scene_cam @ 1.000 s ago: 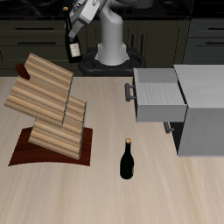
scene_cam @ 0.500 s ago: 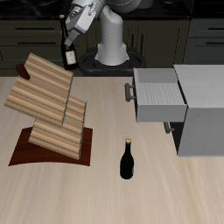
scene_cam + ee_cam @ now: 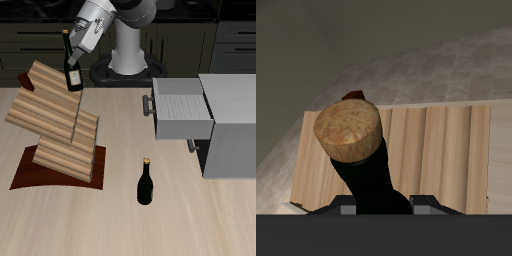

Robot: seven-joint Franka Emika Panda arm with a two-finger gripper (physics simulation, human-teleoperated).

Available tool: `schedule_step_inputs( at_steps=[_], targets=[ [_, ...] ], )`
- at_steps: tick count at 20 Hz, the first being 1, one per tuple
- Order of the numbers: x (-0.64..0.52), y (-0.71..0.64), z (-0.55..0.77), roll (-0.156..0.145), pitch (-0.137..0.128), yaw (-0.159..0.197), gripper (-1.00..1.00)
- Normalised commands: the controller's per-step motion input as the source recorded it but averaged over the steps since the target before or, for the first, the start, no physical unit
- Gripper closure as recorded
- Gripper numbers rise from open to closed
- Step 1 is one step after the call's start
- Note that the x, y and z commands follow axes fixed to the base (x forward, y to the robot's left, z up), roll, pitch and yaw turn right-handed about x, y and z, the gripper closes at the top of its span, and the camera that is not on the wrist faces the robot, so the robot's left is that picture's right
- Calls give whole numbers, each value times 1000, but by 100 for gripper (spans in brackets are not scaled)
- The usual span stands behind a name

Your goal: Place the wine bottle from the drawer onto the top layer of the wine rack

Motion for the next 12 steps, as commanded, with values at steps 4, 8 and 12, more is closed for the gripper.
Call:
schedule_step_inputs(
  at_steps=[4,8,12],
  targets=[
    [33,-74,-238,-19,41,-42,100],
    [96,-179,-225,-46,44,-36,100],
    [191,-393,-265,-72,69,-84,100]
  ],
)
